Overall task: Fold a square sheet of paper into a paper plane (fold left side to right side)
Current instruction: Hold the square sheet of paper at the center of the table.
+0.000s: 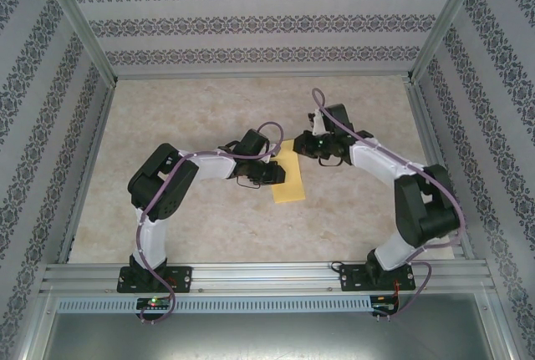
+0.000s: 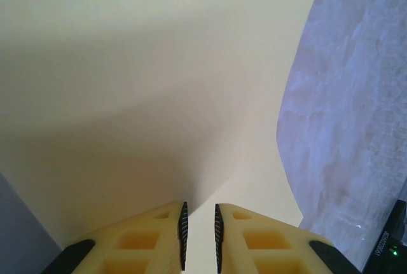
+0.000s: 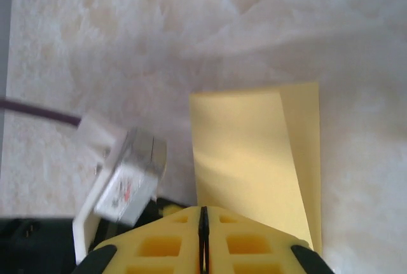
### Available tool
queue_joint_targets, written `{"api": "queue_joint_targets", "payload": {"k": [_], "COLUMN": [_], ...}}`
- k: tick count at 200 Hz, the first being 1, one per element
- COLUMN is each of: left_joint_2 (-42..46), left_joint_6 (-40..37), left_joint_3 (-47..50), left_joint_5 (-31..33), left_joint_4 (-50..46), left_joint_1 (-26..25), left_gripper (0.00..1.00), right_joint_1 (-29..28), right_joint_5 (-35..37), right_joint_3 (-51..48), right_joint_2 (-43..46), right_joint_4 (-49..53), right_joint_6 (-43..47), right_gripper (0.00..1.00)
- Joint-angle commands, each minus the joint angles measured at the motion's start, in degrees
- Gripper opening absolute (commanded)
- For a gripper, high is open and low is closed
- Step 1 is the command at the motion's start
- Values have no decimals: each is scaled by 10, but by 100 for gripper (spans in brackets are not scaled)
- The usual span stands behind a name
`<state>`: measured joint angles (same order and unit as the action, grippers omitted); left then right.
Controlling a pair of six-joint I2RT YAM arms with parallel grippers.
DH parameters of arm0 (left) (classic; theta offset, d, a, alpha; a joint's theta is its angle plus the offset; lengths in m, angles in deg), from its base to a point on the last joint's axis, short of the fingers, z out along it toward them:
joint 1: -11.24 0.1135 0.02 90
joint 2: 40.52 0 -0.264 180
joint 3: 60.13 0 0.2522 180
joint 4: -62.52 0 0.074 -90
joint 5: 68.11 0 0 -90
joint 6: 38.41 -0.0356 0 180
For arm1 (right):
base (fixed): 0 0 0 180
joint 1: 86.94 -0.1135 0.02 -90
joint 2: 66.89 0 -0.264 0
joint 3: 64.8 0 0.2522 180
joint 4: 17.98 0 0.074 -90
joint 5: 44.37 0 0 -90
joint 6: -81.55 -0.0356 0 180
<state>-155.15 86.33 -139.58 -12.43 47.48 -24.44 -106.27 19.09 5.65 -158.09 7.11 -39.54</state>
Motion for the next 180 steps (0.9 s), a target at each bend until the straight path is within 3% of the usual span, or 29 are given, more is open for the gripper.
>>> {"api": "queue_joint_targets", "payload": {"k": [1, 49, 131, 180], "left_joint_2": [-9, -1, 12, -8], "left_joint_6": [-15, -20, -29, -25], "left_joint_3": [-8, -15, -66, -63], "left_joint_5": [18, 27, 33, 29], "left_joint_4": [-43, -57, -88, -47], "left_joint_1": [-10, -10, 9, 27], "left_gripper": [23, 23, 28, 28], "right_joint_1": [-16, -49, -52, -52], "right_joint_5": [-5, 11, 53, 60], "right_joint_3": [-57, -116, -99, -99], "right_joint_2": [22, -3, -66, -71], "right_joint_4": [40, 33, 94, 100], "right_joint_6": [6, -7, 21, 25], "right_gripper": [8, 5, 5, 5]}}
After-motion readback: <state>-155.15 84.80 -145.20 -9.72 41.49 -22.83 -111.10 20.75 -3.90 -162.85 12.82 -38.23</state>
